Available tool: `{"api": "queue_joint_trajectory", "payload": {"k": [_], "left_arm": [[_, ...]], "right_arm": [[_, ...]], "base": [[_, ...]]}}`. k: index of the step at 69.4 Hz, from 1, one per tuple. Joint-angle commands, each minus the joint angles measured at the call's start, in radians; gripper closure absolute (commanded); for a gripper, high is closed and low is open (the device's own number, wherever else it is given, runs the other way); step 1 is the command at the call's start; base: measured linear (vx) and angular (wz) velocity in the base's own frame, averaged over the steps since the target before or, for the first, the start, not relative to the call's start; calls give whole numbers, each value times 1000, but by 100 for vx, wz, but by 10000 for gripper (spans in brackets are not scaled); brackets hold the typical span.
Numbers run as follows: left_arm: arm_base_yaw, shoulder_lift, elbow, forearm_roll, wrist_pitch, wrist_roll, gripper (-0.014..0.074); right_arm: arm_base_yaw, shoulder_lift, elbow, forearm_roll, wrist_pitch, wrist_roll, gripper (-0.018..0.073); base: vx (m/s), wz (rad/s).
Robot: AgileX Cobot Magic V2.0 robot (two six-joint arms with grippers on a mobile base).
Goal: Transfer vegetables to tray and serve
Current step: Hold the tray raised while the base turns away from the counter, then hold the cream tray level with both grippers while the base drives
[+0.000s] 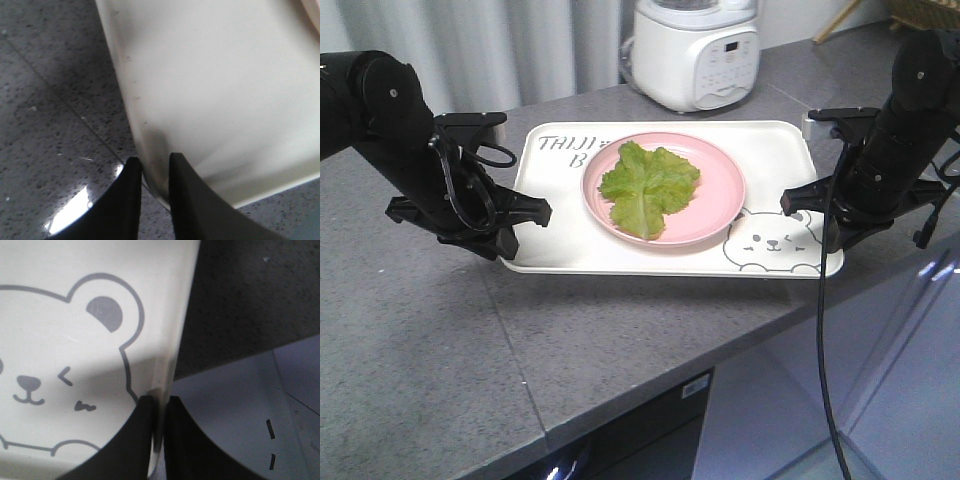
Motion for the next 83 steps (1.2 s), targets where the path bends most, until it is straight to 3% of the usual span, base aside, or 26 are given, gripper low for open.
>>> {"api": "queue_joint_trajectory", "payload": {"k": [1, 83], "left_arm": [[-25, -57, -32, -131, -71, 23, 604], [-25, -57, -32, -131, -71, 23, 604]], "right_arm": [[18, -56, -27, 90, -8, -38, 568], [18, -56, -27, 90, -8, -38, 568]], "base": [[-2, -31], [-4, -29]]}}
